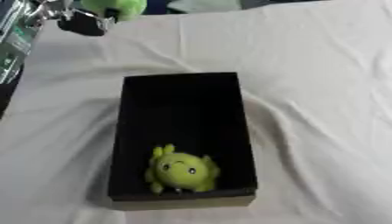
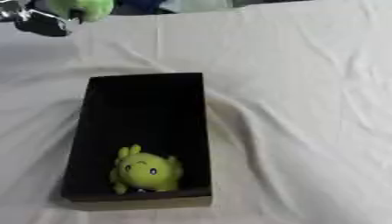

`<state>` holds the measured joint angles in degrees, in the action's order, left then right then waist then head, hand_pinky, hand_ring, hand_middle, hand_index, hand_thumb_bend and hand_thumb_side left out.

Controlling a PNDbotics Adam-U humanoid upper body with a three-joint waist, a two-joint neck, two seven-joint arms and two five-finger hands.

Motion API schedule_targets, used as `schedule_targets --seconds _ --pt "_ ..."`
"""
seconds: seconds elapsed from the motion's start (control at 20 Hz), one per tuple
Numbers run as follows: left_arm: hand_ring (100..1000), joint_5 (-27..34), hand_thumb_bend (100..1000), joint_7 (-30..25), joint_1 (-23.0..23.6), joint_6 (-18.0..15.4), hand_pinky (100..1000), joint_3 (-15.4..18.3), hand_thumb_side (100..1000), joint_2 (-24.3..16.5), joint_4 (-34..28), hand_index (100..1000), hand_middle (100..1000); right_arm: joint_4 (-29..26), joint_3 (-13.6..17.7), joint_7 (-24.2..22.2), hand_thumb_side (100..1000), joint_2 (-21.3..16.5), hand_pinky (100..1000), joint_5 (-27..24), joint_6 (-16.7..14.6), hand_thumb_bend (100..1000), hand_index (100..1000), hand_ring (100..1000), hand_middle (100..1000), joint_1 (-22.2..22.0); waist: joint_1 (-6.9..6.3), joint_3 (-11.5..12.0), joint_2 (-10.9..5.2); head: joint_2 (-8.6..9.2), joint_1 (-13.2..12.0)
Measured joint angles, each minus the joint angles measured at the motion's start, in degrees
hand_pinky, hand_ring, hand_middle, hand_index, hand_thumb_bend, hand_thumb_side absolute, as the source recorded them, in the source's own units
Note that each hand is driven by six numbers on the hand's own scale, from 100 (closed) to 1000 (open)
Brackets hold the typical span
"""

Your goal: Pick up objects on the table and place them in the box.

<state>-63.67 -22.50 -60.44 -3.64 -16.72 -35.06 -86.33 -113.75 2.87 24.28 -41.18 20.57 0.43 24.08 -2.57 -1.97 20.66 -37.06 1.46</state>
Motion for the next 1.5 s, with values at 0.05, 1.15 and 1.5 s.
schedule_targets --seconds 0.05,1.15,1.5 --pt "640 0.8 100 -0.2 0.7 0.3 590 -0.4 418 -0.7 -2.8 655 614 0.0 0.0 0.0 1000 0.0 822 0.0 0.0 100 815 778 680 0.0 0.00 0.2 -0.18 -0.18 0.2" --pt "642 16.2 100 0.0 13.1 2.0 565 -10.6 444 -5.9 -27.5 659 616 0.0 0.0 0.0 1000 0.0 822 0.0 0.0 100 813 777 678 -0.4 0.90 1.2 -0.60 -1.66 1.4" --pt "651 14.4 100 -2.3 16.0 2.1 573 -13.2 434 -3.7 -27.5 676 628 0.0 0.1 0.0 1000 0.2 822 0.0 0.0 100 811 776 676 -0.4 1.26 0.9 -0.56 -1.68 1.2"
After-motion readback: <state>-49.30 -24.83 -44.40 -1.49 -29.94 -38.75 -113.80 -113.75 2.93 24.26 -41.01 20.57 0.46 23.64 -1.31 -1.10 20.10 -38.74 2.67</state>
